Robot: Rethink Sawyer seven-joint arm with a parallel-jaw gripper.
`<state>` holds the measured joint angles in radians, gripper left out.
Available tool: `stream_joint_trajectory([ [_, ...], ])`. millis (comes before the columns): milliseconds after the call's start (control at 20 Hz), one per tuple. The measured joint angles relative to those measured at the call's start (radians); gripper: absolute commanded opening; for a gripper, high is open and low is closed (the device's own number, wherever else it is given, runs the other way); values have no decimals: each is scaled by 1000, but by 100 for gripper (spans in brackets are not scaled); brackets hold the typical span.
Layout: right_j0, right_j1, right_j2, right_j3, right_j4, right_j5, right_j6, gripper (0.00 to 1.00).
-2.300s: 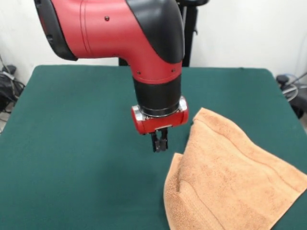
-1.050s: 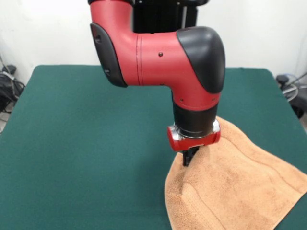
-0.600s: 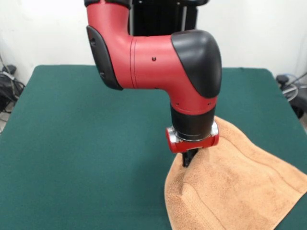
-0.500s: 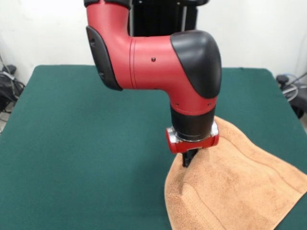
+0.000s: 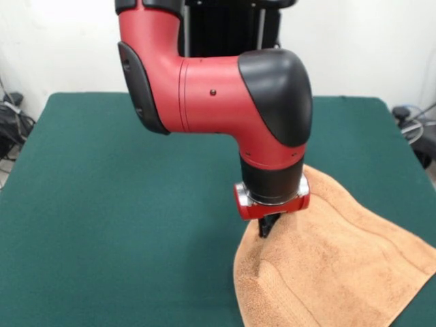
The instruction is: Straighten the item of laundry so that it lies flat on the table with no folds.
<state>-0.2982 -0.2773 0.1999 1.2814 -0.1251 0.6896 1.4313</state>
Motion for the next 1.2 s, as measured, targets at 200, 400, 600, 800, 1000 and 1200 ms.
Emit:
stream_joint_trajectory([
  [200,-1,-1,1,3,0,-4,0,0],
  [400,-2,-2,1,5,0,-7,0,0],
  [600,-5,-5,2,15,0,-20,0,0],
  [800,-9,-17,3,48,0,-69,0,0],
  [1000,-18,-29,5,83,0,-124,0,0],
  [1200,-26,-34,10,102,0,-149,0,0],
])
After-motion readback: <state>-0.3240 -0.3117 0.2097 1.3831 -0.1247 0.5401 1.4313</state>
